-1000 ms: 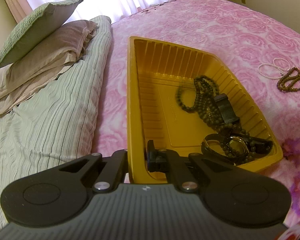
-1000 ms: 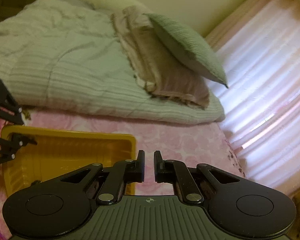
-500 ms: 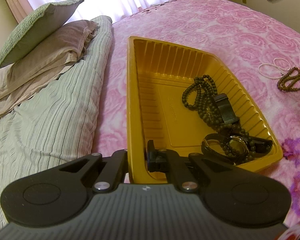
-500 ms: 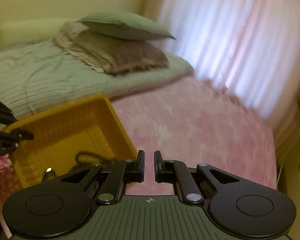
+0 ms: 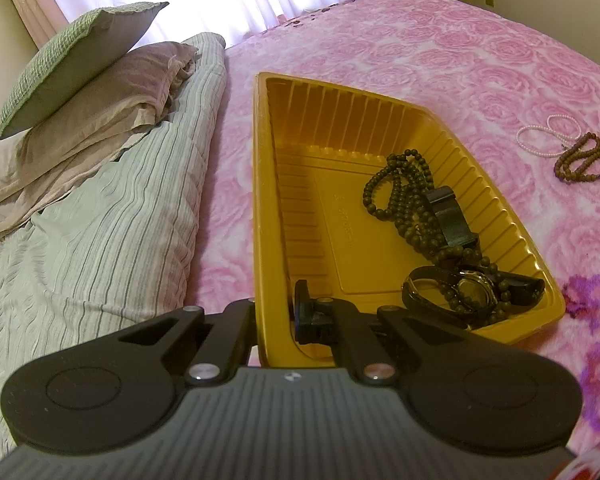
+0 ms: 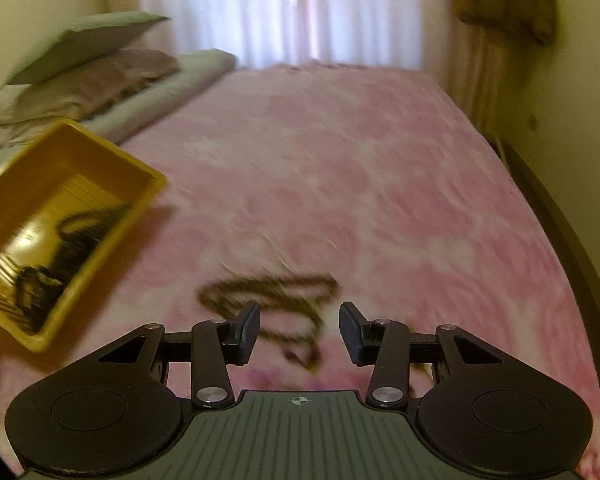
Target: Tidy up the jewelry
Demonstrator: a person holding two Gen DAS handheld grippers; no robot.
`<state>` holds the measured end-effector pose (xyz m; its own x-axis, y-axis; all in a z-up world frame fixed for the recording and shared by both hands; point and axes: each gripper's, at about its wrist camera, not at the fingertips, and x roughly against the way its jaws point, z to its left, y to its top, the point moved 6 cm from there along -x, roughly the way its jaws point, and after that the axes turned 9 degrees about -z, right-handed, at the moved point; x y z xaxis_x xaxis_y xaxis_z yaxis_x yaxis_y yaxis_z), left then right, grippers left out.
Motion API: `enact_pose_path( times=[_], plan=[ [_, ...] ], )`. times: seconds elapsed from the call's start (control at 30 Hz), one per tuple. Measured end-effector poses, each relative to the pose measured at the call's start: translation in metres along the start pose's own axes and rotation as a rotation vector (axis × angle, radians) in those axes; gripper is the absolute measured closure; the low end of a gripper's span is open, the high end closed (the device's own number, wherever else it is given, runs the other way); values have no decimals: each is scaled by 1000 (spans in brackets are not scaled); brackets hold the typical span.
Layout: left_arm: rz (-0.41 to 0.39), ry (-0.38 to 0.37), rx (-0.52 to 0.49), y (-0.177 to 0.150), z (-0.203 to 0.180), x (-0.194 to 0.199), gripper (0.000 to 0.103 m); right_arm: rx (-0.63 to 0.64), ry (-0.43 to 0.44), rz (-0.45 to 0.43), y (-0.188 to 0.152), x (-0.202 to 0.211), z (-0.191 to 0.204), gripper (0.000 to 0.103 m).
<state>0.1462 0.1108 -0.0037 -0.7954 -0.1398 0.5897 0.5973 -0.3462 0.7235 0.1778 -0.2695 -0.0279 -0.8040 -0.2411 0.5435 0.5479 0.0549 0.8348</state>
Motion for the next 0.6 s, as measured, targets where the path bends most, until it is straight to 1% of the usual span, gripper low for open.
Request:
enact_pose_path(
  times=[0.1,0.2,0.4,0.43,0.53,0.6],
  plan=[
    [1,1,-1,0,0,0,100,-41,-8,15,-9,-3,-9,59],
    [3,4,-4,1,0,1,100,-53,-6,26,-13,-8,-12,59],
    [7,8,-12,1,-1,1,100,-79,21,29,-15,-28,-5,59],
    [8,8,-12,1,-1,2,100,-83,27,29,-13,-31,-4,60],
    [9,8,-14,1,-1,2,100,-91,36,35,-10,-42,-2,71],
    [9,9,-15,2,-1,2,100,-95,25,49,-10,-50,-2,74]
  ],
)
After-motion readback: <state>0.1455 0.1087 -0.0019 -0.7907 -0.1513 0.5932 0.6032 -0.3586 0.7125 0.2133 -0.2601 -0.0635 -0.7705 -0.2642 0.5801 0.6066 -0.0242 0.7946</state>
